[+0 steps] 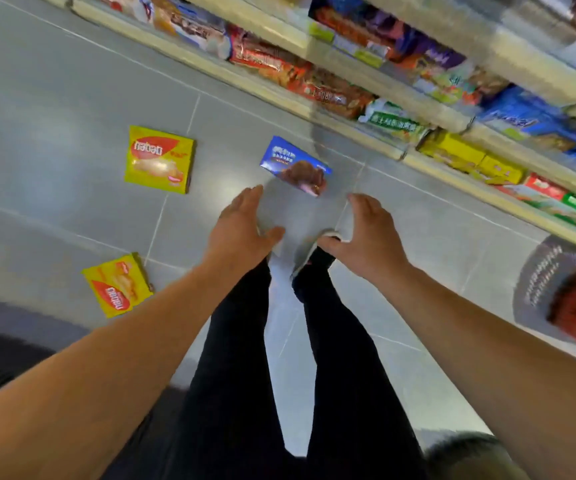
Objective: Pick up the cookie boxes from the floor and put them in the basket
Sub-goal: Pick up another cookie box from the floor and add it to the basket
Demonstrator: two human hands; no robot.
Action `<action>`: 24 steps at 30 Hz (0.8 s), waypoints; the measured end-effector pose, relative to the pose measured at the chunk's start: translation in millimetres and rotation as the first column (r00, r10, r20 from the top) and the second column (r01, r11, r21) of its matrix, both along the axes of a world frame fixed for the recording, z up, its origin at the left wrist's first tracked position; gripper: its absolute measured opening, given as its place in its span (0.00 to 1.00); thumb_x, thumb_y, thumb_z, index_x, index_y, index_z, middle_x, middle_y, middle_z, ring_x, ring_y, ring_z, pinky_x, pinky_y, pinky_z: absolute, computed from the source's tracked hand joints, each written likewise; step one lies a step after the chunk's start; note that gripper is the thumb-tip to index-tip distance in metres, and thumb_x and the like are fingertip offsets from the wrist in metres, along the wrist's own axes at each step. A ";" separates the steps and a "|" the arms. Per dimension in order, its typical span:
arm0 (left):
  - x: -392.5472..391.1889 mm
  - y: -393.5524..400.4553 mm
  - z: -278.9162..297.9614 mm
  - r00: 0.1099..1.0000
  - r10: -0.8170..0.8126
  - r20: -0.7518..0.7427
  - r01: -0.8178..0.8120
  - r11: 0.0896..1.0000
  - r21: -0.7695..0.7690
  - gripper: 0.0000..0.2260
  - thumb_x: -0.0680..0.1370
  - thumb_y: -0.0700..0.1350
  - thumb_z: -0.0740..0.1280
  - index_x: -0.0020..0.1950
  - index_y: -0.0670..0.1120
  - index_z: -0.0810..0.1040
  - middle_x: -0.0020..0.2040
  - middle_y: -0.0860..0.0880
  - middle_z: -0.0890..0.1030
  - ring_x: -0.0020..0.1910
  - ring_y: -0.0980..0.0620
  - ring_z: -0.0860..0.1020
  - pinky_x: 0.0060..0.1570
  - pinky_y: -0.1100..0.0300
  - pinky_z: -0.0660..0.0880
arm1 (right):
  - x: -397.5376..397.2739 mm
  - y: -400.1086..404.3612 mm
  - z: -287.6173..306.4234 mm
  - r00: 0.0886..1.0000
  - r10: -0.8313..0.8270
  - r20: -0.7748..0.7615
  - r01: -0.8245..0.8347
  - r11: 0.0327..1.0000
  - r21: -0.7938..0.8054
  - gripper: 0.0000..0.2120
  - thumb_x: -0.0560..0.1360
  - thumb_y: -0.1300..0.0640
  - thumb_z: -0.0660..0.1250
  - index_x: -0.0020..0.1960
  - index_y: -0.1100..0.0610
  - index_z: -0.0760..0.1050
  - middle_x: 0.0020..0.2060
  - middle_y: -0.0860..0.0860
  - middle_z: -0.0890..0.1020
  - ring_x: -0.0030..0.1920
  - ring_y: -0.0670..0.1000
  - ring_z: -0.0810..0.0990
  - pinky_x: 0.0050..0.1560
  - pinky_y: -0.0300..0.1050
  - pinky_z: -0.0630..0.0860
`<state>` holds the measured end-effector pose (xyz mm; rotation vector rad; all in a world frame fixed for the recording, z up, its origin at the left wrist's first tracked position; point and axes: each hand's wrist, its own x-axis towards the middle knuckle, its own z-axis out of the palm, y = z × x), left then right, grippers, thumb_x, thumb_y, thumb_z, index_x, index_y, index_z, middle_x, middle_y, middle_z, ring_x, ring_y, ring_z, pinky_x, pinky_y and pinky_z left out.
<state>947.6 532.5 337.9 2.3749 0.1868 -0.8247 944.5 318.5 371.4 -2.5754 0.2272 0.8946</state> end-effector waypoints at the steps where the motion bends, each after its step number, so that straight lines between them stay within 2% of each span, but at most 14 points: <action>1: 5.5 -3.1 -21.7 0.999 -0.032 -0.012 0.032 0.999 0.003 0.36 0.72 0.53 0.70 0.76 0.46 0.60 0.74 0.46 0.65 0.72 0.48 0.65 0.68 0.58 0.62 | -1.0 -1.0 -20.0 1.000 -0.006 -0.016 0.005 1.000 -0.004 0.39 0.66 0.41 0.75 0.69 0.60 0.66 0.65 0.58 0.72 0.65 0.61 0.70 0.65 0.52 0.67; 6: 14.8 -12.7 -126.3 0.996 -0.068 -0.061 0.069 0.998 0.011 0.38 0.71 0.55 0.71 0.76 0.46 0.60 0.75 0.45 0.64 0.73 0.47 0.64 0.70 0.55 0.62 | -2.5 -10.8 -118.0 0.995 0.018 -0.098 -0.020 1.000 -0.020 0.39 0.67 0.44 0.74 0.72 0.59 0.65 0.68 0.57 0.70 0.68 0.60 0.68 0.68 0.50 0.63; 7: 18.9 -15.8 -163.6 0.996 -0.058 -0.073 0.061 0.998 0.030 0.38 0.71 0.56 0.71 0.76 0.47 0.59 0.76 0.46 0.63 0.73 0.46 0.63 0.70 0.55 0.63 | 3.2 -15.7 -156.0 0.994 0.013 -0.106 -0.015 1.000 -0.024 0.39 0.67 0.44 0.74 0.72 0.59 0.65 0.68 0.57 0.70 0.68 0.60 0.68 0.68 0.50 0.64; 11: 31.6 -17.8 -242.6 0.998 -0.040 -0.049 0.043 0.997 0.066 0.41 0.70 0.55 0.72 0.78 0.50 0.54 0.78 0.47 0.58 0.75 0.46 0.60 0.70 0.51 0.63 | 23.9 -24.8 -241.4 0.996 0.018 -0.093 -0.022 0.999 -0.047 0.37 0.66 0.44 0.75 0.69 0.58 0.66 0.64 0.56 0.71 0.65 0.60 0.69 0.65 0.52 0.67; 15: 46.4 -30.3 -318.6 0.996 -0.082 -0.023 0.084 0.994 0.070 0.45 0.69 0.55 0.73 0.78 0.53 0.51 0.79 0.48 0.53 0.76 0.46 0.55 0.72 0.51 0.60 | 39.5 -31.4 -332.4 0.997 0.012 -0.073 -0.016 0.998 -0.063 0.41 0.63 0.42 0.76 0.70 0.54 0.64 0.66 0.53 0.69 0.66 0.59 0.68 0.65 0.53 0.68; 18: 67.4 -39.9 -373.0 0.971 -0.236 0.033 0.229 0.962 0.148 0.48 0.68 0.57 0.74 0.78 0.55 0.47 0.79 0.48 0.45 0.77 0.44 0.47 0.75 0.49 0.52 | 59.1 -30.7 -398.5 0.999 0.035 -0.002 -0.035 0.995 -0.093 0.48 0.59 0.41 0.76 0.73 0.53 0.60 0.69 0.53 0.67 0.69 0.59 0.65 0.69 0.56 0.65; 21: 90.7 -48.1 -417.3 0.892 -0.445 0.076 0.410 0.868 0.280 0.54 0.64 0.58 0.76 0.77 0.57 0.41 0.78 0.50 0.39 0.77 0.41 0.40 0.74 0.42 0.47 | 75.0 -23.0 -448.2 0.998 0.054 0.008 -0.053 0.990 -0.132 0.56 0.58 0.37 0.76 0.77 0.53 0.52 0.74 0.53 0.60 0.74 0.59 0.58 0.72 0.58 0.59; 24: 111.3 -56.1 -452.3 0.841 -0.533 0.090 0.471 0.804 0.363 0.58 0.61 0.57 0.78 0.76 0.58 0.38 0.78 0.49 0.37 0.76 0.39 0.37 0.72 0.36 0.45 | 75.8 -19.1 -485.1 0.999 0.020 -0.027 -0.023 0.989 -0.144 0.61 0.57 0.38 0.77 0.77 0.53 0.45 0.75 0.52 0.55 0.76 0.59 0.52 0.74 0.58 0.55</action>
